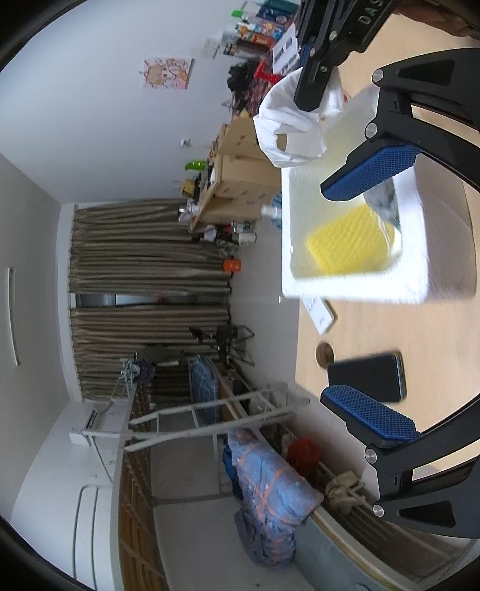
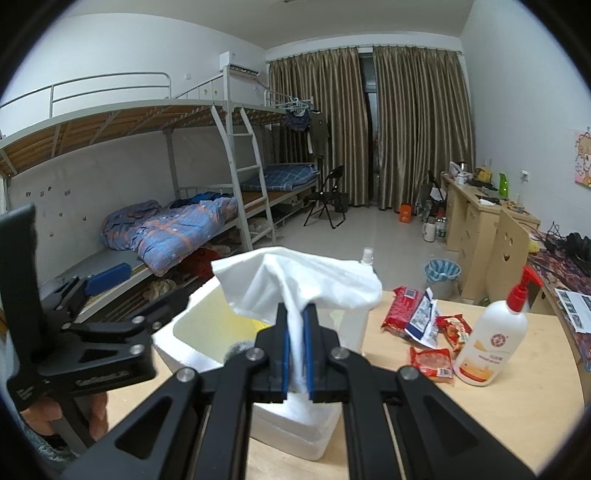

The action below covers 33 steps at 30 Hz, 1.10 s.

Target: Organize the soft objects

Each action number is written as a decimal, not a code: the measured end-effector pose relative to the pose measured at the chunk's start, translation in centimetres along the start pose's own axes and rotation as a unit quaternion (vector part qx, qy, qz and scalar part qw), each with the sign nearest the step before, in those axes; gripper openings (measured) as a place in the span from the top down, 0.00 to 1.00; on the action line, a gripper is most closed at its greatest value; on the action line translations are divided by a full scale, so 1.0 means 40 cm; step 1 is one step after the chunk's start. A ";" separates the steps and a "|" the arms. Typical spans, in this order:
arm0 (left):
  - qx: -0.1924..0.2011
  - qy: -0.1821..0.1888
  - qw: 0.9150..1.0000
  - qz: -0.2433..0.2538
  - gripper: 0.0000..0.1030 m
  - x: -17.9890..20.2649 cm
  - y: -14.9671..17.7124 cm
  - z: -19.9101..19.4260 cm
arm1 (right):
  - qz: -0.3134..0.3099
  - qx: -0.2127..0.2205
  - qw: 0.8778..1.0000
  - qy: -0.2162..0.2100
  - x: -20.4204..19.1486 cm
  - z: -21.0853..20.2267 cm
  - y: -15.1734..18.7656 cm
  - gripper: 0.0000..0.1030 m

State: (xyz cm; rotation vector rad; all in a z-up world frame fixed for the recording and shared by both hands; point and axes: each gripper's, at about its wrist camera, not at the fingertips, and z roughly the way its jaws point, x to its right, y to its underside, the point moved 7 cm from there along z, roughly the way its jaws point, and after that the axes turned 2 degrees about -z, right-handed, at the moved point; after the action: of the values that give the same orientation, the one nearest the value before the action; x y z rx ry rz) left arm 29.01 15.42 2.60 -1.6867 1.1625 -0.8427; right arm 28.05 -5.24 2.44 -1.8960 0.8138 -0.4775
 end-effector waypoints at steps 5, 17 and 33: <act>0.006 -0.019 1.000 -0.001 0.03 -0.049 0.005 -0.019 | 0.000 -0.011 1.000 -0.007 -0.016 0.041 -0.007 0.91; 0.011 -0.021 1.000 -0.008 0.03 -0.090 0.012 -0.030 | 0.000 -0.034 0.999 -0.007 -0.034 0.098 -0.011 0.91; 0.011 -0.024 1.000 -0.015 0.03 -0.112 0.008 -0.030 | 0.005 -0.027 1.000 0.004 -0.030 0.092 -0.020 0.32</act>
State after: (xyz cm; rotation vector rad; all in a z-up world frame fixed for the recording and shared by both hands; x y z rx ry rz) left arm 26.36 19.24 2.55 -1.7005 1.0939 -0.8277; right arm 29.82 -1.81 1.55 -1.9389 0.8497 -0.4620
